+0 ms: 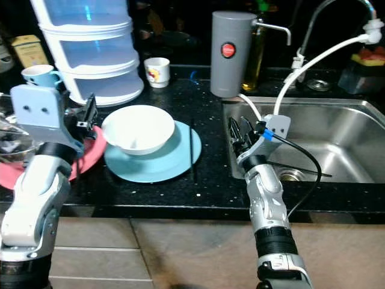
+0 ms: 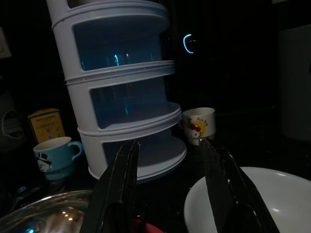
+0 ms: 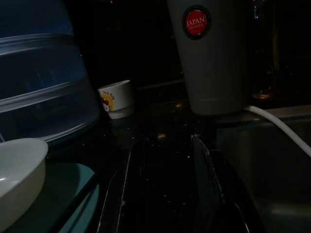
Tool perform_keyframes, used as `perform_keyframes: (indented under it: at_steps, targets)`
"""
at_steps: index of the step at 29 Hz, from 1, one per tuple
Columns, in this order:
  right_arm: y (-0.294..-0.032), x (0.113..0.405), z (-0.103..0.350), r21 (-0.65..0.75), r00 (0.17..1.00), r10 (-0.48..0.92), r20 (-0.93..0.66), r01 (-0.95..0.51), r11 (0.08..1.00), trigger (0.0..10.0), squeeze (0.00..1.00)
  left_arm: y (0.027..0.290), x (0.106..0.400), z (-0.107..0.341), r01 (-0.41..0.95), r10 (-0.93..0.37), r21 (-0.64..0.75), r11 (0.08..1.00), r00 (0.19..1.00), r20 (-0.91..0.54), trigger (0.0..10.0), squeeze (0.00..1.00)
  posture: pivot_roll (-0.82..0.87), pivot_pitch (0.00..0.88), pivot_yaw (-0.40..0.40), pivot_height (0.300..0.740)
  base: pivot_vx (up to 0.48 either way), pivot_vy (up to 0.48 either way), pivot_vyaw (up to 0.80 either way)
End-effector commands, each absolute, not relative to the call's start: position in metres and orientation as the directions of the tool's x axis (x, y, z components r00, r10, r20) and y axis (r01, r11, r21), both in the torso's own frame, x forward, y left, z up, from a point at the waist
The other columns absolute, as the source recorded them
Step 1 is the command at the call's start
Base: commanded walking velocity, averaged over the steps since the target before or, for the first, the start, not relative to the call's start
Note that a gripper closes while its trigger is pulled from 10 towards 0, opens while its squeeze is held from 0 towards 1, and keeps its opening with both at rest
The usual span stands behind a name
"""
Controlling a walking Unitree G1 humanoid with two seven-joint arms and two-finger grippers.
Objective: Kitchen organization
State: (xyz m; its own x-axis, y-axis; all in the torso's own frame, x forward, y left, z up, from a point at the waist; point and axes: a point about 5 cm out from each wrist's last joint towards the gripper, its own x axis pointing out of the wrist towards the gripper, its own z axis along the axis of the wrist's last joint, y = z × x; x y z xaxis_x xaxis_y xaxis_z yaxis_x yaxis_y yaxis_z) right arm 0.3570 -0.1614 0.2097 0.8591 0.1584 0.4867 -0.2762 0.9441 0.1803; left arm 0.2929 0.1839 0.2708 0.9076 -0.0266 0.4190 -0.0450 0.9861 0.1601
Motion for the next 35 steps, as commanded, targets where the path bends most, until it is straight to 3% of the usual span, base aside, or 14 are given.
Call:
perform_keyframes:
  at_steps: [1, 15, 28, 35]
  targets:
    - [-0.164, 0.357, 0.203, 0.192, 0.874, 0.152, 0.462, -0.266, 0.945, 10.0, 0.00, 0.181, 0.293, 0.274, -0.039, -0.049, 0.201, 0.979, 0.909, 0.414, 10.0, 0.00, 0.08, 0.041, 0.011, 0.740, 0.000, 0.000, 0.00]
    - [-0.165, 0.356, 0.204, 0.193, 0.872, 0.147, 0.468, -0.263, 0.945, 10.0, 0.00, 0.182, 0.295, 0.276, -0.049, -0.046, 0.219, 0.974, 0.911, 0.410, 10.0, 0.00, 0.08, 0.043, 0.013, 0.740, 0.000, -0.464, 0.00]
    - [-0.166, 0.356, 0.217, 0.191, 0.851, 0.124, 0.511, -0.253, 0.949, 10.0, 0.00, 0.189, 0.295, 0.281, -0.021, -0.069, 0.201, 0.979, 0.899, 0.432, 10.0, 0.00, 0.08, 0.051, 0.010, 0.740, 0.000, 0.000, 0.00]
    - [-0.179, 0.353, 0.253, 0.171, 0.773, -0.007, 0.634, -0.131, 0.977, 10.0, 0.00, 0.190, 0.297, 0.275, 0.079, -0.120, 0.121, 0.990, 0.917, 0.381, 10.0, 0.00, 0.08, 0.050, 0.007, 0.740, 0.000, 0.000, 0.00]
